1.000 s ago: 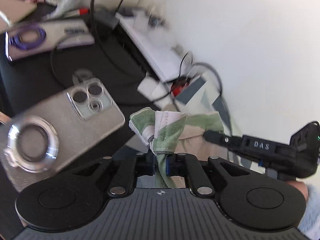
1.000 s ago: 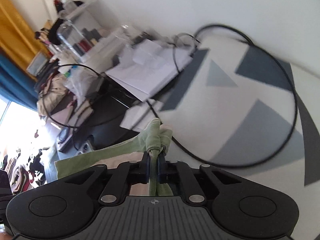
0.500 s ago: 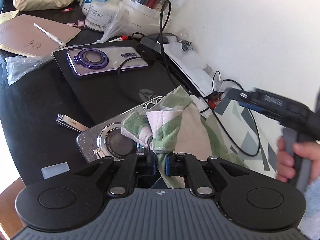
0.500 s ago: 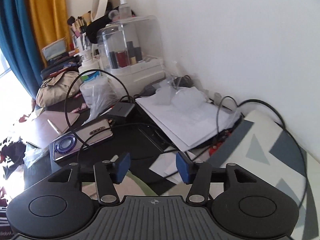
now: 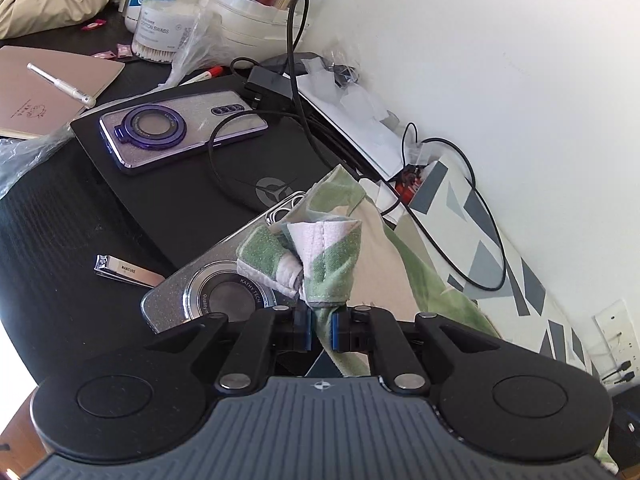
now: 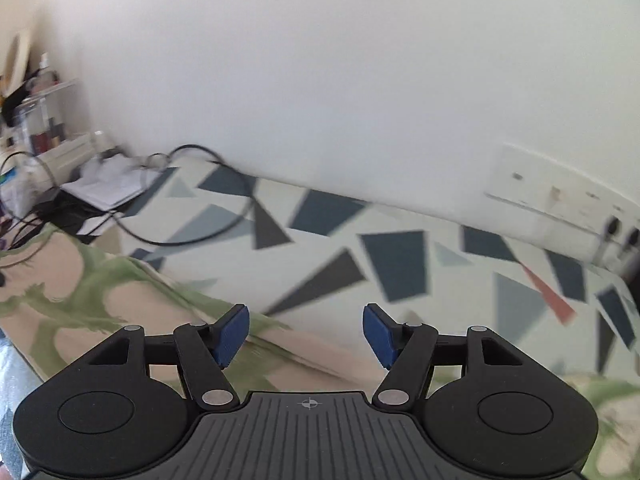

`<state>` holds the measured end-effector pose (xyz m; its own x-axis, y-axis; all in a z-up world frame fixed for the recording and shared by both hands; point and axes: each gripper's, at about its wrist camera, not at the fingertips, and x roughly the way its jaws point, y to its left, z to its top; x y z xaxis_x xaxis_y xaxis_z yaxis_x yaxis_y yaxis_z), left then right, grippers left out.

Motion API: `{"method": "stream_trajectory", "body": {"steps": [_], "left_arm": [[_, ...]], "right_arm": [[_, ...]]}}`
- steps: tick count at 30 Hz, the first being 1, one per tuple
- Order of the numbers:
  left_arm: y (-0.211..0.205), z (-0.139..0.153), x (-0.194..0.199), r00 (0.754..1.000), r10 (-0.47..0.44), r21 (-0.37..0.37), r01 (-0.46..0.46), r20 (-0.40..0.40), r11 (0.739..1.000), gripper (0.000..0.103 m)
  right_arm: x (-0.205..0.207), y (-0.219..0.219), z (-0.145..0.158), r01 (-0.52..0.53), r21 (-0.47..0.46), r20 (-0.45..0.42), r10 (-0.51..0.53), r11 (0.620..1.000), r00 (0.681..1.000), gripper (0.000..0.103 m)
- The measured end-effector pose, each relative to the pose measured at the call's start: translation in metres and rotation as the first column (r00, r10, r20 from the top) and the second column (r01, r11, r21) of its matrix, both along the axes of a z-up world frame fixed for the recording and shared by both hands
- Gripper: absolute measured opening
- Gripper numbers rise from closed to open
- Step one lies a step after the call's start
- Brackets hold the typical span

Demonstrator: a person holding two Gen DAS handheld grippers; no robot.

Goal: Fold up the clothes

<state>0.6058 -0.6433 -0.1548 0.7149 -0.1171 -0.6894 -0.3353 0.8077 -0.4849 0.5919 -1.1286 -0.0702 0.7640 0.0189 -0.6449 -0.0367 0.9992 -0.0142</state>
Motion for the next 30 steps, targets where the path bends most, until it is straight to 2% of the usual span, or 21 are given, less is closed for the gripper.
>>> {"method": "stream_trajectory", "body": {"steps": [2, 3, 5, 6, 7, 8, 9, 12, 14, 15, 16, 17, 18, 19, 22, 24, 28, 29, 30], "left_arm": [[0.001, 0.0, 0.002, 1.0, -0.005, -0.001, 0.005, -0.007, 1.0, 0.009], [0.001, 0.001, 0.003, 1.0, -0.008, -0.004, 0.008, -0.008, 1.0, 0.009], [0.0, 0.002, 0.005, 1.0, -0.012, -0.001, 0.012, -0.012, 1.0, 0.009], [0.0, 0.002, 0.006, 1.0, -0.015, 0.005, 0.015, -0.014, 1.0, 0.009], [-0.001, 0.002, 0.007, 1.0, -0.016, 0.011, 0.017, -0.017, 1.0, 0.009], [-0.001, 0.002, 0.008, 1.0, -0.017, 0.016, 0.018, -0.022, 1.0, 0.009], [-0.002, 0.003, 0.01, 0.999, -0.016, 0.018, 0.017, -0.028, 1.0, 0.009], [-0.003, 0.004, 0.013, 0.999, -0.015, 0.025, 0.016, -0.044, 1.0, 0.009], [-0.005, 0.008, 0.015, 0.999, -0.019, 0.035, 0.021, -0.044, 0.999, 0.009], [-0.006, 0.009, 0.015, 0.999, -0.023, 0.043, 0.025, -0.043, 0.999, 0.009], [-0.006, 0.01, 0.016, 0.999, -0.028, 0.05, 0.03, -0.042, 0.998, 0.009], [-0.007, 0.011, 0.017, 0.999, -0.03, 0.054, 0.033, -0.041, 0.998, 0.009], [-0.008, 0.013, 0.017, 0.999, -0.033, 0.058, 0.035, -0.041, 0.998, 0.009], [-0.007, 0.013, 0.017, 0.999, -0.033, 0.057, 0.036, -0.04, 0.998, 0.009], [-0.006, 0.015, 0.014, 0.999, -0.016, 0.059, 0.018, -0.033, 0.998, 0.009], [-0.006, 0.015, 0.012, 1.0, -0.005, 0.057, 0.007, -0.031, 0.998, 0.009], [-0.005, 0.013, 0.009, 0.999, -0.001, 0.055, 0.003, -0.032, 0.998, 0.009], [-0.005, 0.013, 0.008, 0.999, -0.002, 0.056, 0.004, -0.033, 0.998, 0.009], [-0.005, 0.012, 0.006, 0.999, -0.005, 0.058, 0.007, -0.034, 0.998, 0.009]], "right_arm": [[-0.033, -0.034, 0.008, 0.153, 0.01, 0.017, -0.154, 0.988, 0.988, 0.06], [-0.051, -0.049, 0.013, 0.233, 0.011, 0.028, -0.234, 0.972, 0.972, 0.06], [-0.087, -0.076, 0.021, 0.39, -0.009, 0.059, -0.389, 0.921, 0.919, 0.061], [-0.104, -0.082, 0.02, 0.436, -0.052, 0.077, -0.432, 0.898, 0.899, 0.063], [-0.117, -0.084, 0.016, 0.444, -0.102, 0.086, -0.436, 0.89, 0.896, 0.063], [-0.128, -0.084, 0.01, 0.432, -0.148, 0.082, -0.425, 0.89, 0.902, 0.063], [-0.135, -0.078, 0.0, 0.391, -0.178, 0.056, -0.387, 0.903, 0.92, 0.063], [-0.143, -0.04, -0.041, 0.174, -0.235, -0.04, -0.188, 0.956, 0.981, 0.062], [-0.148, -0.013, -0.07, 0.028, -0.262, -0.104, -0.057, 0.965, 0.993, 0.061], [-0.148, -0.005, -0.083, -0.005, -0.275, -0.121, -0.029, 0.962, 0.992, 0.059], [-0.148, -0.001, -0.094, -0.012, -0.282, -0.134, -0.027, 0.959, 0.991, 0.056], [-0.146, -0.001, -0.102, 0.003, -0.278, -0.144, -0.045, 0.96, 0.989, 0.041], [-0.145, -0.003, -0.106, 0.034, -0.265, -0.147, -0.075, 0.964, 0.986, 0.014], [-0.145, -0.008, -0.108, 0.07, -0.242, -0.143, -0.107, 0.968, 0.984, 0.007], [-0.151, -0.022, -0.103, 0.139, -0.152, -0.14, -0.16, 0.979, 0.977, 0.005], [-0.158, -0.028, -0.099, 0.122, -0.146, -0.164, -0.146, 0.982, 0.976, 0.004], [-0.162, -0.037, -0.094, 0.115, -0.122, -0.277, -0.145, 0.986, 0.95, 0.005], [-0.163, -0.042, -0.087, 0.133, -0.067, -0.279, -0.146, 0.989, 0.949, 0.011], [-0.166, -0.047, -0.074, 0.146, 0.027, -0.229, -0.136, 0.989, 0.964, 0.015]]}}
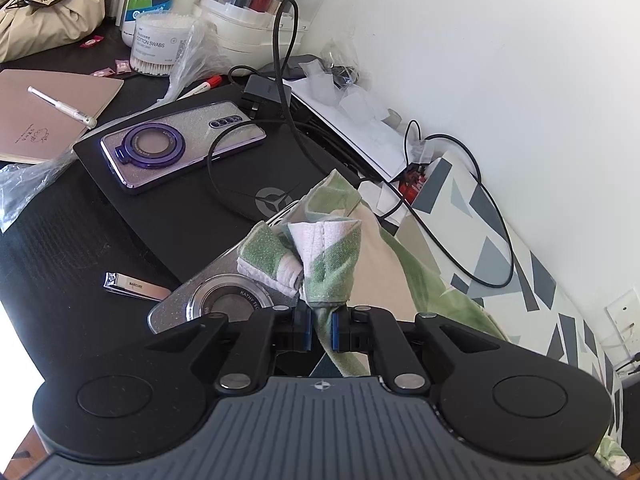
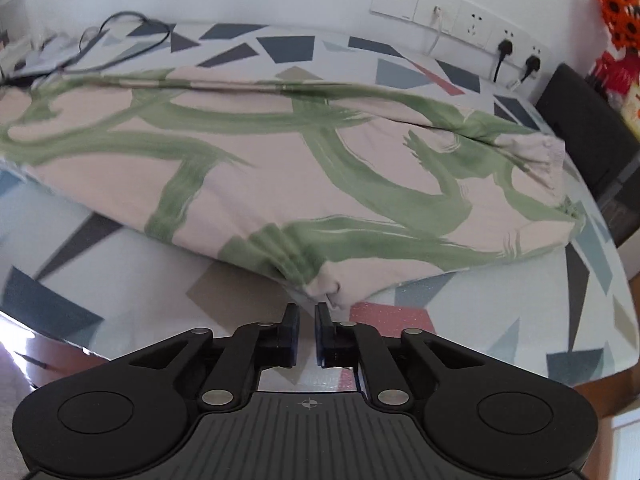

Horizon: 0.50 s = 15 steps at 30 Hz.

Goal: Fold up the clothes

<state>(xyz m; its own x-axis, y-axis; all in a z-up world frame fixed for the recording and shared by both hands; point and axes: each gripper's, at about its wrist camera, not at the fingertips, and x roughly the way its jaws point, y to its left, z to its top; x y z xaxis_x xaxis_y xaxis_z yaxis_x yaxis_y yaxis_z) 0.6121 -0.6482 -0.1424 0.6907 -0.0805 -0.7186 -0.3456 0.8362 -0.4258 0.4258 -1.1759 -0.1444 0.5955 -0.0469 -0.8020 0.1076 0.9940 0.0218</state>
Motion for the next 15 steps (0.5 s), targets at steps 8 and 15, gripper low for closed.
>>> {"method": "stream_trajectory", "body": {"steps": [8, 15], "left_arm": [[-0.002, -0.001, -0.004, 1.0, -0.008, 0.015, 0.008, 0.004, 1.0, 0.009], [-0.005, -0.002, -0.001, 1.0, 0.001, 0.028, -0.001, 0.011, 1.0, 0.009]], "right_arm": [[0.104, 0.013, 0.022, -0.02, 0.206, 0.198, -0.022, 0.978, 0.98, 0.038], [0.219, 0.079, -0.031, -0.081, 0.037, 0.03, 0.08, 0.996, 0.996, 0.04]]}}
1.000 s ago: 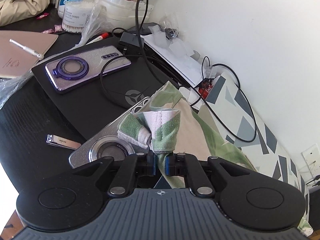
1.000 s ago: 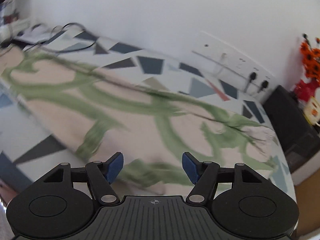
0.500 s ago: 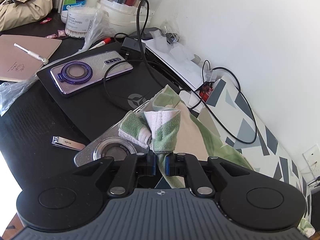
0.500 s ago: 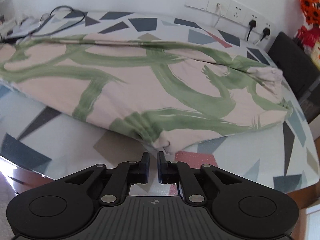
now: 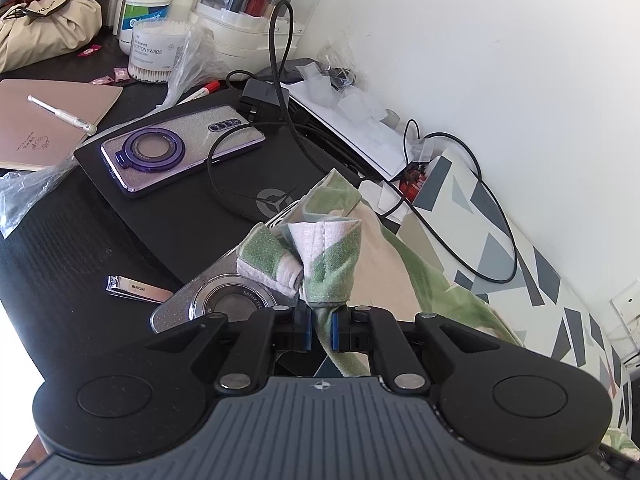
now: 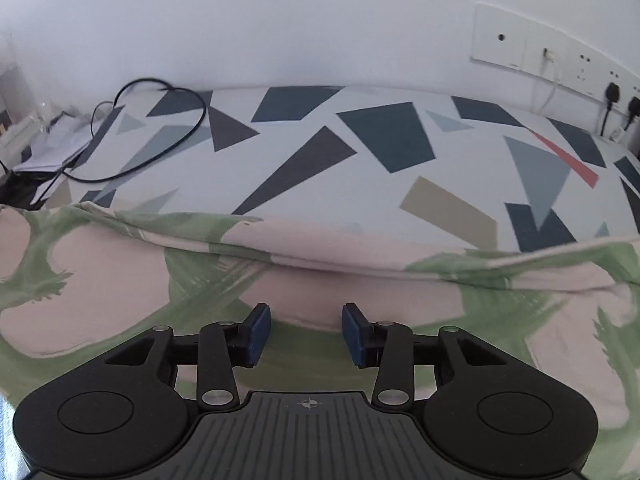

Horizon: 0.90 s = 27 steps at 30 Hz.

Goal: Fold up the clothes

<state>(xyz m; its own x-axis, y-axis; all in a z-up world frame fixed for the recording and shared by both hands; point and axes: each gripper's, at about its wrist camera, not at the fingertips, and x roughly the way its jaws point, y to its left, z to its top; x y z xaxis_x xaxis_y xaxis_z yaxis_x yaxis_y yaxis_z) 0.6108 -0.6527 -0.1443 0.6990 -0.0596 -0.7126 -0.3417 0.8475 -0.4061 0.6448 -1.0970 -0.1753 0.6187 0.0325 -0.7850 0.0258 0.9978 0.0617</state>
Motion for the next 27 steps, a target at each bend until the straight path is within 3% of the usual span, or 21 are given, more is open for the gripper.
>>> {"method": "stream_trajectory", "body": {"steps": [4, 8, 11, 14, 16, 17, 20, 27], "left_arm": [[0.0, 0.0, 0.001, 1.0, 0.014, -0.011, -0.014, 0.005, 1.0, 0.009], [0.0, 0.0, 0.0, 1.0, 0.023, -0.019, -0.023, 0.009, 1.0, 0.009], [0.001, 0.001, -0.001, 0.999, 0.033, -0.03, -0.032, 0.009, 0.999, 0.009], [0.002, 0.002, -0.002, 0.999, 0.04, -0.044, -0.039, 0.017, 0.998, 0.009], [0.002, 0.004, -0.003, 0.999, 0.038, -0.05, -0.036, 0.031, 0.998, 0.009], [0.001, 0.006, -0.004, 0.999, 0.036, -0.053, -0.034, 0.04, 0.998, 0.009], [-0.002, 0.011, -0.004, 0.998, 0.025, -0.066, -0.021, 0.066, 0.998, 0.009], [-0.017, 0.037, -0.002, 0.983, -0.037, -0.069, 0.05, 0.181, 0.996, 0.009]], "right_arm": [[0.046, 0.015, -0.003, -0.02, -0.053, 0.019, 0.021, 0.998, 1.0, 0.041], [0.084, 0.011, 0.004, 0.073, 0.007, 0.065, -0.074, 0.997, 0.995, 0.041], [0.087, 0.025, 0.016, 0.019, 0.042, 0.088, -0.022, 0.999, 0.996, 0.041], [0.064, 0.046, 0.025, -0.073, 0.023, 0.131, 0.069, 0.997, 0.989, 0.05], [0.045, 0.048, 0.026, -0.064, 0.05, 0.135, 0.057, 0.997, 0.989, 0.055], [0.034, 0.046, 0.026, -0.046, 0.051, 0.139, 0.039, 0.998, 0.989, 0.061], [-0.004, 0.032, 0.026, 0.034, 0.041, 0.167, -0.04, 0.999, 0.985, 0.092], [-0.096, -0.05, 0.029, 0.259, -0.049, 0.161, -0.248, 0.965, 0.955, 0.094]]}}
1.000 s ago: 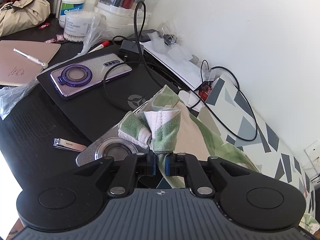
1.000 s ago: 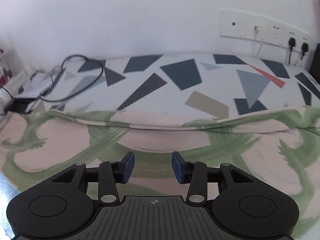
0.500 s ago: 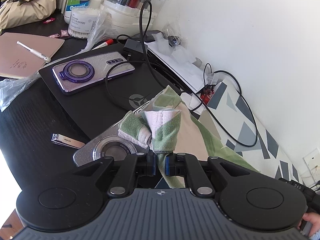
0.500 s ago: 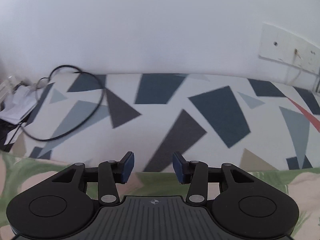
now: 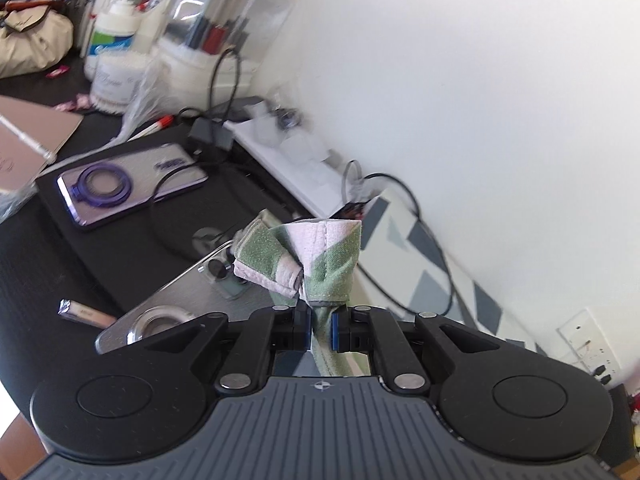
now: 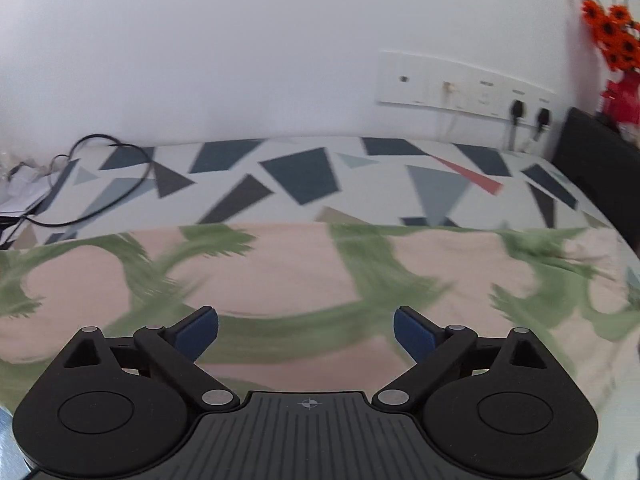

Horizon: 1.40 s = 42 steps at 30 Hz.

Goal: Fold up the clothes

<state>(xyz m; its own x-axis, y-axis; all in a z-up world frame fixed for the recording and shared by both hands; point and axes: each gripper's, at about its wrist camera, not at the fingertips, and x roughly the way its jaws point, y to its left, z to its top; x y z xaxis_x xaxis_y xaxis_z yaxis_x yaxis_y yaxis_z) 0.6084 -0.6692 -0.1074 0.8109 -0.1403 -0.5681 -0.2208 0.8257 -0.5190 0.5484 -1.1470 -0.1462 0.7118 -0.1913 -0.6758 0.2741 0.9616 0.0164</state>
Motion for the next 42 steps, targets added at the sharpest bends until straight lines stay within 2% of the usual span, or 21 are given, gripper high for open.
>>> {"method": "stream_trajectory", "body": {"steps": [6, 10, 14, 18, 21, 24, 26, 29, 31, 33, 35, 37, 39, 41, 42], "left_arm": [[-0.029, 0.027, 0.002, 0.993, -0.074, 0.033, 0.072, 0.088, 0.997, 0.009], [-0.07, 0.041, 0.003, 0.979, -0.154, 0.091, 0.142, 0.133, 0.986, 0.009], [-0.127, 0.049, 0.0, 0.954, -0.257, 0.164, 0.232, 0.156, 0.959, 0.009], [-0.196, 0.052, -0.006, 0.921, -0.356, 0.198, 0.323, 0.16, 0.925, 0.009], [-0.252, 0.052, -0.014, 0.878, -0.454, 0.224, 0.417, 0.151, 0.881, 0.009], [-0.315, 0.04, -0.025, 0.814, -0.57, 0.256, 0.53, 0.112, 0.808, 0.009], [-0.356, 0.022, -0.031, 0.765, -0.642, 0.263, 0.609, 0.054, 0.748, 0.009], [-0.414, -0.019, -0.039, 0.669, -0.738, 0.288, 0.727, -0.09, 0.623, 0.009], [-0.442, -0.043, -0.048, 0.617, -0.76, 0.298, 0.779, -0.206, 0.552, 0.011], [-0.451, -0.057, -0.053, 0.593, -0.76, 0.285, 0.801, -0.266, 0.526, 0.019], [-0.447, -0.056, -0.06, 0.578, -0.774, 0.278, 0.812, -0.257, 0.514, 0.027], [-0.438, -0.052, -0.061, 0.546, -0.798, 0.238, 0.836, -0.257, 0.495, 0.037], [-0.425, -0.043, -0.061, 0.528, -0.816, 0.218, 0.847, -0.234, 0.485, 0.045], [-0.408, -0.031, -0.064, 0.547, -0.813, 0.25, 0.831, -0.198, 0.498, 0.055], [-0.397, -0.026, -0.065, 0.563, -0.806, 0.263, 0.818, -0.181, 0.512, 0.056]], "right_arm": [[-0.065, -0.082, -0.002, 0.239, 0.047, -0.032, -0.238, 0.97, 0.971, 0.094], [-0.087, -0.117, -0.004, 0.326, 0.058, -0.009, -0.326, 0.944, 0.945, 0.094], [-0.093, -0.14, -0.007, 0.312, 0.112, 0.007, -0.314, 0.944, 0.949, 0.094], [-0.095, -0.158, -0.008, 0.214, 0.137, 0.02, -0.219, 0.967, 0.976, 0.094], [-0.099, -0.17, -0.008, 0.15, 0.137, 0.028, -0.155, 0.979, 0.988, 0.094], [-0.101, -0.186, -0.011, 0.123, 0.151, 0.034, -0.129, 0.981, 0.991, 0.094], [-0.102, -0.198, -0.015, 0.13, 0.182, 0.031, -0.138, 0.975, 0.99, 0.094], [-0.102, -0.21, -0.016, 0.126, 0.237, 0.045, -0.14, 0.963, 0.989, 0.094], [-0.101, -0.217, -0.014, 0.118, 0.275, 0.053, -0.137, 0.954, 0.989, 0.094], [-0.098, -0.222, -0.013, 0.102, 0.332, 0.051, -0.126, 0.938, 0.991, 0.091], [-0.094, -0.224, -0.011, 0.078, 0.402, 0.047, -0.106, 0.912, 0.993, 0.09], [-0.086, -0.22, -0.01, 0.047, 0.462, 0.045, -0.077, 0.885, 0.996, 0.088], [-0.075, -0.212, -0.006, 0.009, 0.478, 0.053, -0.039, 0.878, 0.998, 0.085], [-0.061, -0.197, 0.0, -0.049, 0.459, 0.071, 0.018, 0.887, 0.997, 0.083], [-0.054, -0.188, 0.004, -0.087, 0.442, 0.083, 0.057, 0.893, 0.995, 0.083]]}}
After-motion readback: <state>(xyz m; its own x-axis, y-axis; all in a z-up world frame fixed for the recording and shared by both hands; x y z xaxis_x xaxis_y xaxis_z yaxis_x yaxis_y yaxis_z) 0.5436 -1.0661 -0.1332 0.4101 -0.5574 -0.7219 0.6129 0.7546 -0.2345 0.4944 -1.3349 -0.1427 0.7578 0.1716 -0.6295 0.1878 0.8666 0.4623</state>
